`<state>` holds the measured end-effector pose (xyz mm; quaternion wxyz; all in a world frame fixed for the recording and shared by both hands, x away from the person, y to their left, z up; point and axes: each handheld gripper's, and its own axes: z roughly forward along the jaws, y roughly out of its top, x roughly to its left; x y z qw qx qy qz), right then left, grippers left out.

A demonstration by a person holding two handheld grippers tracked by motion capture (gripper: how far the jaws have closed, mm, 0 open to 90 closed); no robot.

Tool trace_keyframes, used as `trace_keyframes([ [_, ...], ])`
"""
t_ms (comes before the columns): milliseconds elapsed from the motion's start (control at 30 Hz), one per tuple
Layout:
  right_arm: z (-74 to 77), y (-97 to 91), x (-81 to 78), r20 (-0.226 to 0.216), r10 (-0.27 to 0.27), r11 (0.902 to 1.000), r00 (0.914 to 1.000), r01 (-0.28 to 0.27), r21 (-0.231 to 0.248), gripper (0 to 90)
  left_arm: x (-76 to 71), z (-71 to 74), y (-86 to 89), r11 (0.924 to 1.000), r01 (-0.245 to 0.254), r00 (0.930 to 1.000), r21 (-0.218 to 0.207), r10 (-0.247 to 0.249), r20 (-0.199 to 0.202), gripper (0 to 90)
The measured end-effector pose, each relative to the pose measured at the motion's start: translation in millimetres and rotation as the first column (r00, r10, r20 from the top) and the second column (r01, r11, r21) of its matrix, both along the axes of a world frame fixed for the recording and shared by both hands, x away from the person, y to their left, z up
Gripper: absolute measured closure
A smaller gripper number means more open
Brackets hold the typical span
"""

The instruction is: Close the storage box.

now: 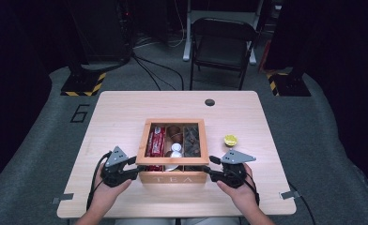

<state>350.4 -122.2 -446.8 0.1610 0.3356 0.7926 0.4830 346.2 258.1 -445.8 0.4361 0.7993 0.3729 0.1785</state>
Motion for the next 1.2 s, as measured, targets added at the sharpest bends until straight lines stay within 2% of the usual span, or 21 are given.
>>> trace_keyframes([
  [400, -8.0, 1.1, -1.7, -0.012, 0.014, 0.9998, 0.9998, -0.014, -0.017, 49.6, -1.5, -8.3, 0.0, 0.9997, 0.021, 0.9997, 0.013, -0.021, -0.016, 56.6],
  [500, -10.9, 0.9, -2.2, -0.028, 0.018, 0.9997, 0.9995, -0.018, -0.018, 49.0, -1.9, -10.7, -0.5, 0.9996, 0.021, 0.9995, 0.021, -0.021, -0.023, 56.6],
  [567, -12.8, 1.0, -2.1, -0.037, 0.017, 0.9997, 0.9992, -0.017, -0.02, 48.6, -2.0, -13.9, -0.6, 0.9994, 0.022, 0.9988, 0.026, -0.021, -0.044, 56.6],
  [600, -12.8, 1.0, -2.1, -0.037, 0.017, 0.9997, 0.9992, -0.017, -0.02, 48.6, -2.0, -13.9, -0.6, 0.9994, 0.022, 0.9988, 0.026, -0.021, -0.044, 55.6],
  [633, -14.5, 0.9, -2.4, -0.055, 0.021, 0.9997, 0.9983, -0.022, -0.01, 48.2, -2.5, -14.4, -0.1, 0.9996, 0.021, 0.9987, 0.019, -0.02, -0.047, 55.3],
  [800, -15.8, 0.9, -1.7, -0.063, 0.022, 0.9997, 0.9978, -0.022, -0.011, 47.9, -5.3, -14.3, -1.7, 0.9996, 0.021, 0.9985, 0.017, -0.02, -0.051, 55.2],
  [833, -16.1, 1.3, -2.5, -0.061, 0.024, 0.9996, 0.9979, -0.025, -0.014, 47.9, -6.2, -13.6, -2.1, 0.999, 0.033, 0.998, 0.03, -0.032, -0.054, 55.2],
  [933, -16.3, 2.1, -3.7, -0.059, 0.024, 0.9993, 0.998, -0.025, -0.028, 47.9, -7.5, -14.0, -4.0, 0.9992, 0.024, 0.9985, 0.03, -0.023, -0.05, 54.6],
  [1033, -14.2, 0.7, -4.9, -0.046, 0.032, 0.9994, 0.9984, -0.033, -0.008, 47.0, -8.6, -17.0, -6.2, 0.9982, 0.018, 0.9975, 0.057, -0.014, -0.069, 51.1],
  [1067, -13.0, 0.1, -5.6, -0.05, 0.017, 0.9998, 0.9986, -0.017, 0.001, 47.0, -8.6, -17.0, -6.2, 0.9982, 0.018, 0.9975, 0.057, -0.014, -0.069, 49.8],
  [1100, -12.6, -1.2, -4.9, -0.049, 0.015, 0.9999, 0.9987, -0.015, 0.004, 47.1, -10.1, -19.8, -7.0, 0.9957, 0.022, 0.9973, 0.09, -0.015, -0.072, 48.3],
  [1167, -13.0, -2.4, -3.8, -0.05, 0.014, 0.9999, 0.9987, -0.013, 0.01, 47.1, -11.1, -20.9, -7.0, 0.994, 0.025, 0.9965, 0.106, -0.017, -0.082, 47.7],
  [1200, -13.7, -3.6, -2.9, -0.058, 0.009, 0.9999, 0.9983, -0.008, 0.014, 47.2, -11.6, -22.0, -7.0, 0.9944, 0.02, 0.9973, 0.104, -0.012, -0.073, 47.1],
])
